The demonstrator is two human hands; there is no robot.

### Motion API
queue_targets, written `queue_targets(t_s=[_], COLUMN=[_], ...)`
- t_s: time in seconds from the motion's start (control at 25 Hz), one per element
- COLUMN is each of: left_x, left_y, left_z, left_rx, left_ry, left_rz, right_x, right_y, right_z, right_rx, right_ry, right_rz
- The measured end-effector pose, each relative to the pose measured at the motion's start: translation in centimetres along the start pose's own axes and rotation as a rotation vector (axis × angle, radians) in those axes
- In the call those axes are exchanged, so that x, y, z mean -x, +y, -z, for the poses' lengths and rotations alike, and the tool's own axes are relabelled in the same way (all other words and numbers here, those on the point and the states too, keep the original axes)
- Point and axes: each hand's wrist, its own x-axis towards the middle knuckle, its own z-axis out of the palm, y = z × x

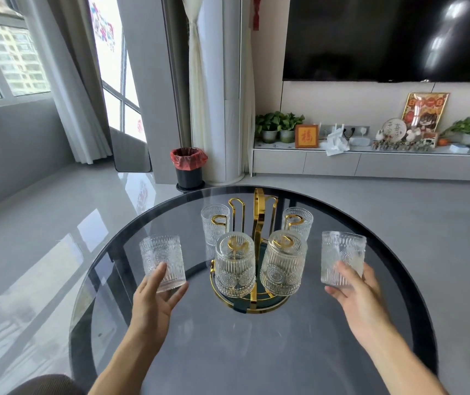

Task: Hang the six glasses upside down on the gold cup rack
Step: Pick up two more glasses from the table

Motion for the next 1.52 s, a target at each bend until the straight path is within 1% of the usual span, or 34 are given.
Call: queue_targets(t_s=[0.08, 0.16, 0.24, 0.32, 0.36, 0.44, 0.56, 0.8, 0.92, 1.12, 1.2, 1.32, 1.4, 1.52], left_x=[0.5, 1.0, 1.3, 1.6, 1.8, 2.1, 2.3, 0.7, -0.6, -2.2, -2.7, -3.2, -3.3, -3.1], left_y=[1.9, 3.9, 5.7, 7.4, 8.0, 8.9, 9.4, 9.5, 8.6, 7.2, 7.2, 7.3, 7.3, 7.2], left_z=[-0.8, -2.1, -3.7, -5.5, -6.3, -7.8, -9.6, -13.0, -13.6, -13.3, -13.0, -12.8, -12.5, -12.0], left_rx=[0.076, 0.063, -0.06, -0.204, -0.243, -0.305, -0.497, -0.9, -1.064, -1.178, -1.262, -1.357, -1.391, -1.363], left_ry=[-0.029, -0.048, 0.003, 0.072, 0.085, 0.066, 0.046, -0.076, -0.118, -0.235, -0.313, -0.421, -0.476, -0.494], left_rz=[0.023, -0.001, -0.097, -0.238, -0.298, -0.384, -0.482, -0.586, -0.556, -0.514, -0.541, -0.636, -0.682, -0.677], right_x=[0.4, 0.8, 1.0, 0.8, 0.8, 0.6, 0.3, 0.2, 0.0, -1.4, -2.0, -3.0, -3.5, -4.1], right_y=[-1.6, -3.4, -5.2, -7.3, -8.4, -10.3, -11.6, -12.6, -12.4, -11.2, -10.8, -10.2, -10.0, -9.2], right_z=[-0.7, -1.6, -2.6, -3.7, -4.4, -5.7, -7.3, -9.1, -9.7, -10.3, -10.5, -10.7, -10.8, -10.6], right_rx=[-0.032, -0.039, 0.007, 0.111, 0.148, 0.234, 0.461, 0.71, 0.809, 1.004, 1.055, 1.087, 1.098, 1.126], right_ry=[-0.009, -0.014, 0.049, 0.146, 0.167, 0.179, 0.23, 0.234, 0.171, 0.055, -0.013, -0.114, -0.187, -0.33], right_rz=[0.009, 0.025, 0.106, 0.245, 0.298, 0.359, 0.462, 0.632, 0.689, 0.666, 0.632, 0.593, 0.517, 0.353])
